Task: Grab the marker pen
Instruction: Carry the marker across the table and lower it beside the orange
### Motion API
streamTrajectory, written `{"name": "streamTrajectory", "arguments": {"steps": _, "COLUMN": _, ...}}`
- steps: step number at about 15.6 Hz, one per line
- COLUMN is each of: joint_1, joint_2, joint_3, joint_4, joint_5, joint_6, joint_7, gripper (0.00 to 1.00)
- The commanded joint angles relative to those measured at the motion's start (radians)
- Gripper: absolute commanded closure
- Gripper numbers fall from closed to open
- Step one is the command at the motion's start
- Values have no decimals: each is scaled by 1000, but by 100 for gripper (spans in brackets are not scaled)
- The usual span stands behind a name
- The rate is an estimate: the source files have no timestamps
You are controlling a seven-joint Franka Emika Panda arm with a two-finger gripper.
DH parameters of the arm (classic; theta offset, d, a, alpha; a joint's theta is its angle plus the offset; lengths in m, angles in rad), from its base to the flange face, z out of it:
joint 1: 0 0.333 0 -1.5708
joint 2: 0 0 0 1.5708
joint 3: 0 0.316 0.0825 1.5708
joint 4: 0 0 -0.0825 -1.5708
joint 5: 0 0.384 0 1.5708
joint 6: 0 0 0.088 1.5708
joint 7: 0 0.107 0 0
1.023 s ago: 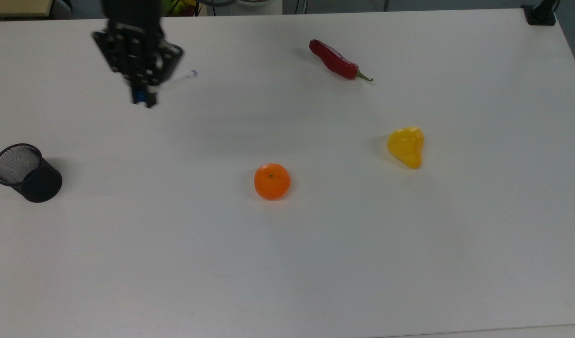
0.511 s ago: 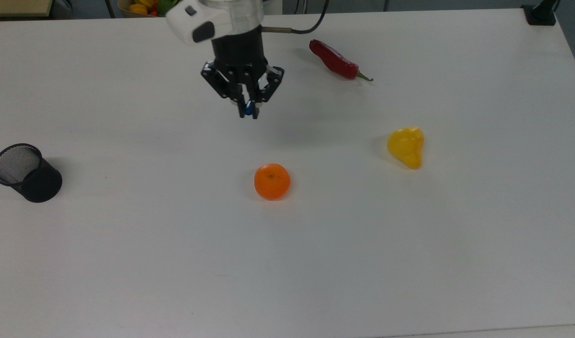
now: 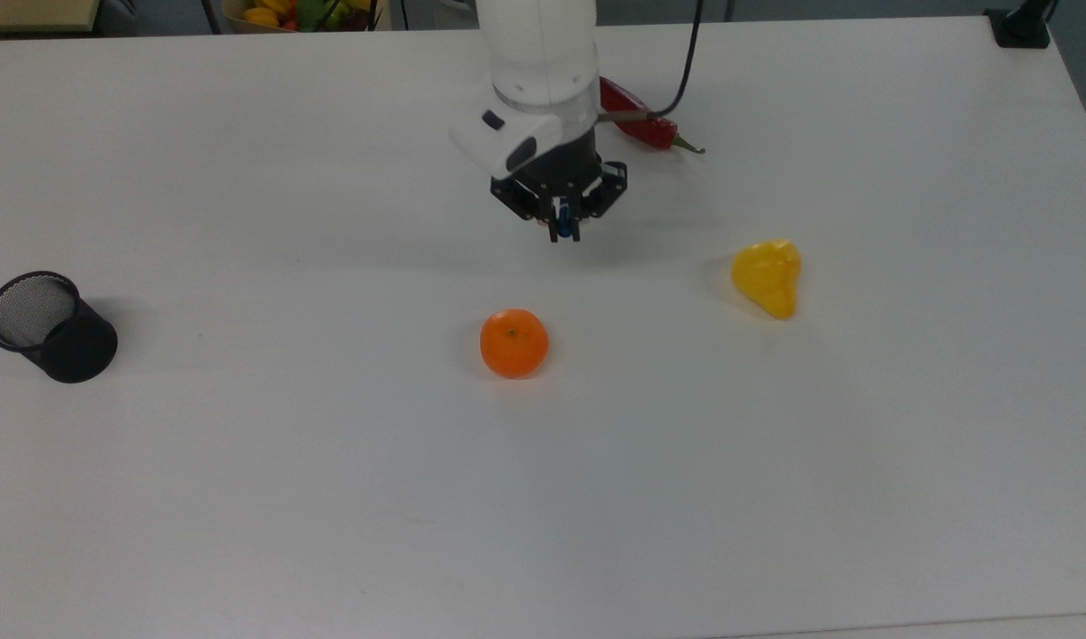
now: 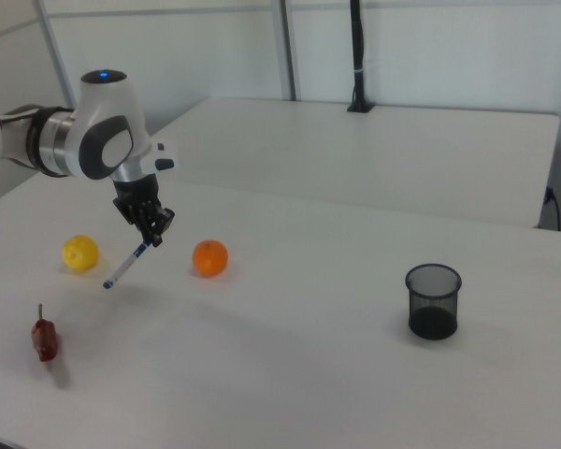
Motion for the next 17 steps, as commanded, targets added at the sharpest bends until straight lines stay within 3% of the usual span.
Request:
{"name": "streamTrajectory", "arguments": {"steps": 1, "joint_1": 16, "joint_2": 24, "joint_3": 9, "joint_4": -26, "joint_5": 26, "joint_6": 103, "joint_7": -21, "gripper": 99}}
{"name": "streamTrajectory", "arguments": {"steps": 7, "joint_1": 28, "joint_2": 133, "joint_3": 7, "joint_4": -29, "joint_5": 6, "joint_6": 260, "joint_7": -21, "gripper": 98}}
{"name": "streamTrajectory", "arguments": {"steps": 10, "joint_1": 25, "joint_2": 144, "joint_3": 9, "joint_4": -29, "joint_5": 6, "joint_6": 301, "joint_7": -21, "gripper": 89}}
{"name": "streamTrajectory", "arguments": {"steps": 11, "joint_1": 25, "joint_2": 150, "joint_3": 7, "joint_4": -28, "joint_5": 6, "joint_6": 301, "joint_7": -22, "gripper": 79}}
{"name": "streamTrajectory", "arguments": {"steps": 13, "joint_1": 23, "joint_2": 150, "joint_3": 9, "joint_4": -28, "joint_5": 6, "joint_6": 297, "joint_7": -21, "gripper": 26}}
{"name": "streamTrajectory", "arguments": {"steps": 15, "joint_1": 22, "joint_2": 150, "joint_3": 7, "joint_4": -26, "joint_5": 5, "joint_6": 298, "joint_7": -21, "gripper": 6}}
{"name": "streamTrajectory", "arguments": {"steps": 17, "joint_1": 20, "joint_2": 149, "joint_3": 9, "joint_4": -25, "joint_5": 5, "joint_6": 297, "joint_7": -23, "gripper": 0}}
